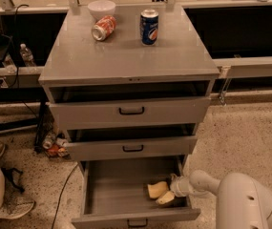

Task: Pick sponge from bottom drawer and place on counter

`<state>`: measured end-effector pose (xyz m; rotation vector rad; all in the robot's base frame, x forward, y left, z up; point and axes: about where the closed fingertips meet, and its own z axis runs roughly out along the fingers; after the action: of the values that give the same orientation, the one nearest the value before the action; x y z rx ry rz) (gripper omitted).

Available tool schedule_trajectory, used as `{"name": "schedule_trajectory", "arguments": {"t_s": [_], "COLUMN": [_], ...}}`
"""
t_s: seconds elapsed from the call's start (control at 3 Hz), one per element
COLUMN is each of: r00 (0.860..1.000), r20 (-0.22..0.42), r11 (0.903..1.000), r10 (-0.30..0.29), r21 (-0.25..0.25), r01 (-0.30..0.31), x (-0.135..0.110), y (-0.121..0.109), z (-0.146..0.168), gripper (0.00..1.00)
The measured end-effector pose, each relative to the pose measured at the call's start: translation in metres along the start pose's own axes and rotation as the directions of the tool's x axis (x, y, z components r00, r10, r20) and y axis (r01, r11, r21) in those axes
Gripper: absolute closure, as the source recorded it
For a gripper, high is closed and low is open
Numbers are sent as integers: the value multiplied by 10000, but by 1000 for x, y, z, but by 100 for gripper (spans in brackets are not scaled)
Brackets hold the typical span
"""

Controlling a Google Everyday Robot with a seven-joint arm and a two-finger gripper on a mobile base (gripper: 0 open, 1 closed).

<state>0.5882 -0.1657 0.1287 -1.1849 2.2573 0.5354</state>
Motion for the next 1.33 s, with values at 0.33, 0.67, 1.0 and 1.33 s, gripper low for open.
{"name": "schedule_trajectory", "arguments": {"t_s": [0.33, 0.67, 1.0, 1.33], "r00": [10000, 9999, 9987, 9961], "r20": [-33, 115, 515, 863], "r11": [9999, 9998, 9996, 9995], "r10": [-31, -49, -61, -203], "r21": [-102, -212, -274, -217], "r01": [31, 51, 75, 223], "x": [0, 0, -3, -8], "y": [1, 3, 5, 7], "z": [9, 12, 6, -4], "gripper": [10, 35, 66, 89]}}
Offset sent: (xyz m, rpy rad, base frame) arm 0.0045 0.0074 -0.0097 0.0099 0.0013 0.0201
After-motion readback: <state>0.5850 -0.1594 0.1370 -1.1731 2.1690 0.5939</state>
